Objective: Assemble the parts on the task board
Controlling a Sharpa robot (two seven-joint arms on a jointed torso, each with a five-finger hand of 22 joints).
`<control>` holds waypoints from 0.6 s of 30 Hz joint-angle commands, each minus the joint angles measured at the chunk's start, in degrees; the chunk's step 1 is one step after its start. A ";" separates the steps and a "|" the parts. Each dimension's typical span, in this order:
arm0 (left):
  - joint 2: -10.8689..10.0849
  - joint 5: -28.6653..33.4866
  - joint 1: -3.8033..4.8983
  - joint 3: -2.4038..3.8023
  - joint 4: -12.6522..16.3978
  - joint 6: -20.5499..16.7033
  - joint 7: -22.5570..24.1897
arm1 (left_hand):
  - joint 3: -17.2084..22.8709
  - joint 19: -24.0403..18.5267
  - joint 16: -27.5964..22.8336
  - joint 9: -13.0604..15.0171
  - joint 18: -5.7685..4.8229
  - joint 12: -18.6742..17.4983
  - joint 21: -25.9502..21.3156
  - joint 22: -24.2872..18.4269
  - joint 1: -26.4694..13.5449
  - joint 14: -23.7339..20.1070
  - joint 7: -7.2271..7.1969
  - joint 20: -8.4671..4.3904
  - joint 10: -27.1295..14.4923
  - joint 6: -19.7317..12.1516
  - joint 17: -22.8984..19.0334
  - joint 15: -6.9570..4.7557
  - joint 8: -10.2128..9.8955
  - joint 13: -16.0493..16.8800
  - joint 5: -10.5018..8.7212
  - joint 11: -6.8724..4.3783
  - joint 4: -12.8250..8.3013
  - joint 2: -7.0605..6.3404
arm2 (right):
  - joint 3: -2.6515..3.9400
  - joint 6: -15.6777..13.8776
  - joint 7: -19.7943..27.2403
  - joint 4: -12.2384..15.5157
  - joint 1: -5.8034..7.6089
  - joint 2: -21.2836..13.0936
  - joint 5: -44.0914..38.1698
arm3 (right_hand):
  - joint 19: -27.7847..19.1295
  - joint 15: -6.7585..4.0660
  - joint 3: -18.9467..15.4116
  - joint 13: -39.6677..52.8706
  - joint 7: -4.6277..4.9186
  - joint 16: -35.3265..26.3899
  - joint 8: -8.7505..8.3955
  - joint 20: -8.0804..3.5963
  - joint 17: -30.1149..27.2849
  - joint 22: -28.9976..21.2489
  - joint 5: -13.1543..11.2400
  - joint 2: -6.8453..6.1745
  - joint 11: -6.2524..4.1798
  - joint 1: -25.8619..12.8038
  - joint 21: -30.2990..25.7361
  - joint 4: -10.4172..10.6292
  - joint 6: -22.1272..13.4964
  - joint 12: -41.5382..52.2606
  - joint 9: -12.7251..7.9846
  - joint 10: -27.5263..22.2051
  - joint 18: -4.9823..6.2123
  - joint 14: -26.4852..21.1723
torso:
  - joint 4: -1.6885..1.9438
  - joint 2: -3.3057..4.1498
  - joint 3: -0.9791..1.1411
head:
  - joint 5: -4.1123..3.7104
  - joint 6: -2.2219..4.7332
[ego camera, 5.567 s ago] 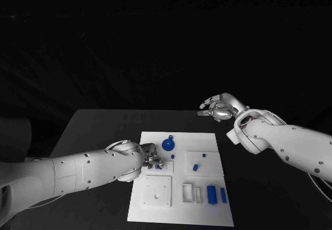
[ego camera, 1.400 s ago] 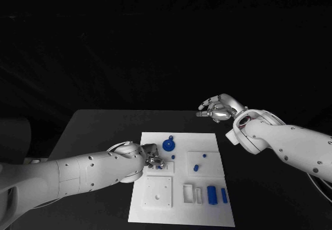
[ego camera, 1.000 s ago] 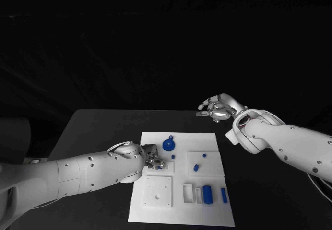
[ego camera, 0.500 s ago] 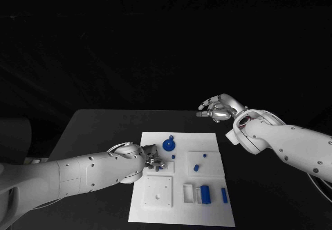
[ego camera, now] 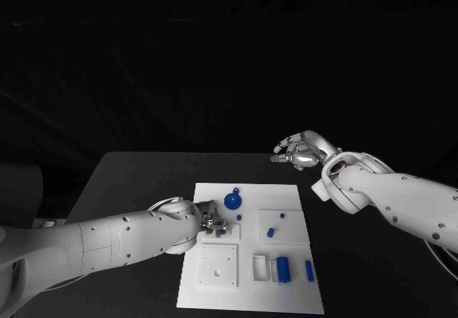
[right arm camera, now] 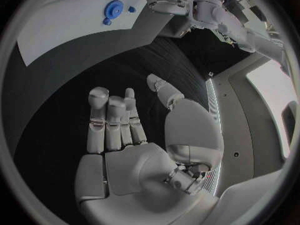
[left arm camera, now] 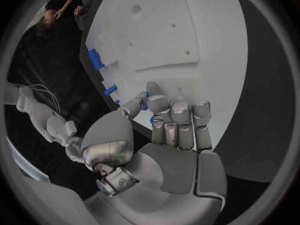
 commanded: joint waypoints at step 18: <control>-0.97 0.50 0.00 0.09 0.87 0.12 0.78 | 1.73 0.44 0.25 0.43 -0.16 0.29 0.30 -0.22 1.07 -0.32 -0.01 -9.88 0.10 -0.45 -0.20 -0.40 -0.34 -0.54 -0.16 0.27 3.63 -8.50 | 0.02 0.81 0.16 0.13 -0.02 -0.24 0.03 | 0.00 -0.14 0.01 -0.12 0.42 0.10 -0.20 -0.52 -0.09 0.97 0.33 0.07 0.00 -0.55 -0.23 0.43 0.18 0.40 0.11 -0.59 3.61 -0.36 | 0.04 -0.01 -0.07 | -0.17 -0.04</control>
